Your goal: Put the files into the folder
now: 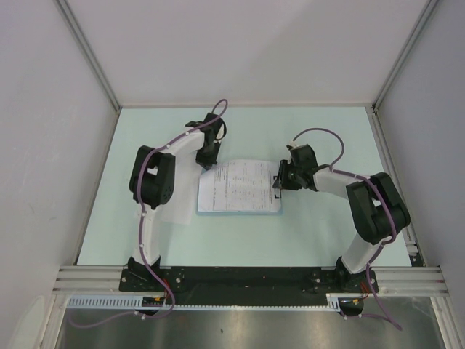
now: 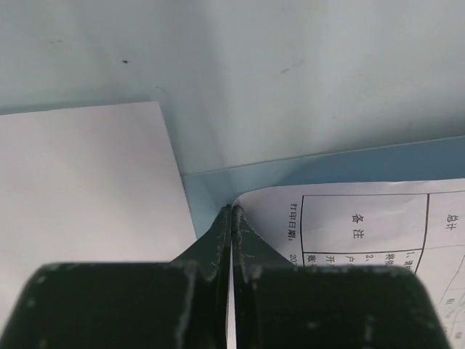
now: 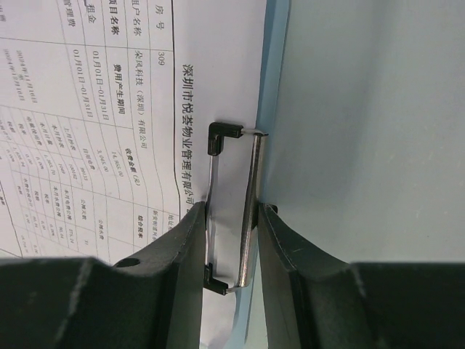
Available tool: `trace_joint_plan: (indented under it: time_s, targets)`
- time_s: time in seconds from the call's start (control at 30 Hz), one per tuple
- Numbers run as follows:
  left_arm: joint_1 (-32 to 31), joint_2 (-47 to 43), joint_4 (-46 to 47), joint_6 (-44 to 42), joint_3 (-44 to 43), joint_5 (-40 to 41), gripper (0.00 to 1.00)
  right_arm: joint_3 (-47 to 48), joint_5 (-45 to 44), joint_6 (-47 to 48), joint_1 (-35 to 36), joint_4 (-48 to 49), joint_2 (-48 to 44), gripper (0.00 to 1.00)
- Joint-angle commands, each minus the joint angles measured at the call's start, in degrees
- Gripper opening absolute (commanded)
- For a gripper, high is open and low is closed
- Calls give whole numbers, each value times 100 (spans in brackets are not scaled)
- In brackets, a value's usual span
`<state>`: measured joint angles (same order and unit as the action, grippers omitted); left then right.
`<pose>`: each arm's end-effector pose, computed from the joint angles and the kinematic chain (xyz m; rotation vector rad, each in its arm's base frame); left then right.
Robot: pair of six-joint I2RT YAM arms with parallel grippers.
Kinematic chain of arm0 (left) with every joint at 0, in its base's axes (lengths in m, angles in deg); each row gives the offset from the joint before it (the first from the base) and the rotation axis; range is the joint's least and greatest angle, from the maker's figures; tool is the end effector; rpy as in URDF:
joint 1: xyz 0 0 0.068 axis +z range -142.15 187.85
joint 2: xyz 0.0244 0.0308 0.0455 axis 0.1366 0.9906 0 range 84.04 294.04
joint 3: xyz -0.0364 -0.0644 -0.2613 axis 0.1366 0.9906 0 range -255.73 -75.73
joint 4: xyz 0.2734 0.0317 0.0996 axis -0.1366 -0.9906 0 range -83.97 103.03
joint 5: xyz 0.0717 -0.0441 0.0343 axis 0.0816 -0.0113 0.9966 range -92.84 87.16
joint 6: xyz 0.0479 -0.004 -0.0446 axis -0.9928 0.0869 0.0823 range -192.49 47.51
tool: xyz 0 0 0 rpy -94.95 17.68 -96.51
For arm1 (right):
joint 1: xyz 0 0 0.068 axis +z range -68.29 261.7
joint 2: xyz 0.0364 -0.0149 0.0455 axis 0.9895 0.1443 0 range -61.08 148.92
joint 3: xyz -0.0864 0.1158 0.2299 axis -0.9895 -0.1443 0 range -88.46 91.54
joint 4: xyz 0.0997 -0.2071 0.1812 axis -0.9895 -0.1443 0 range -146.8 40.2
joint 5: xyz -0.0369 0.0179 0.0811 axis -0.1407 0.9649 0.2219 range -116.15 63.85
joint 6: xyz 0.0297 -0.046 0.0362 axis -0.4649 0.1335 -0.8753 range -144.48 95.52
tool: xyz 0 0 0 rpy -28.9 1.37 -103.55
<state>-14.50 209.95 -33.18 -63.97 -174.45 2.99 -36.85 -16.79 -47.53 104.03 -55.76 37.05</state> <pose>0.4502 -0.1795 0.1326 0.3205 2.8175 0.0290 0.3373 0.1475 0.1140 -0.0549 2.5490 0.5265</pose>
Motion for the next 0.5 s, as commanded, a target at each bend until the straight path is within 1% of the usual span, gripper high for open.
trace_joint_plan:
  time_s: [0.0,0.07,0.17,0.2,0.27,0.33,0.47]
  targets:
    - [-6,347,-405,-139,-147,980,0,-354,-128,151,-150,-512,330,0]
    - [-50,399,-467,-200,-192,1366,0,-354,-84,160,-185,-503,391,0]
    - [-50,356,-406,-236,-166,1316,0,-363,-93,178,-176,-494,461,0]
    - [-68,356,-371,-245,-174,1516,0,-354,-110,178,-185,-486,470,0]
    - [-103,356,-362,-315,-200,1623,0,-354,-110,187,-176,-485,471,0]
    - [-94,356,-318,-324,-235,1510,0,-354,-76,204,-176,-459,453,0]
    - [-129,382,-265,-324,-315,1027,0,-345,-136,222,-176,-485,444,0]
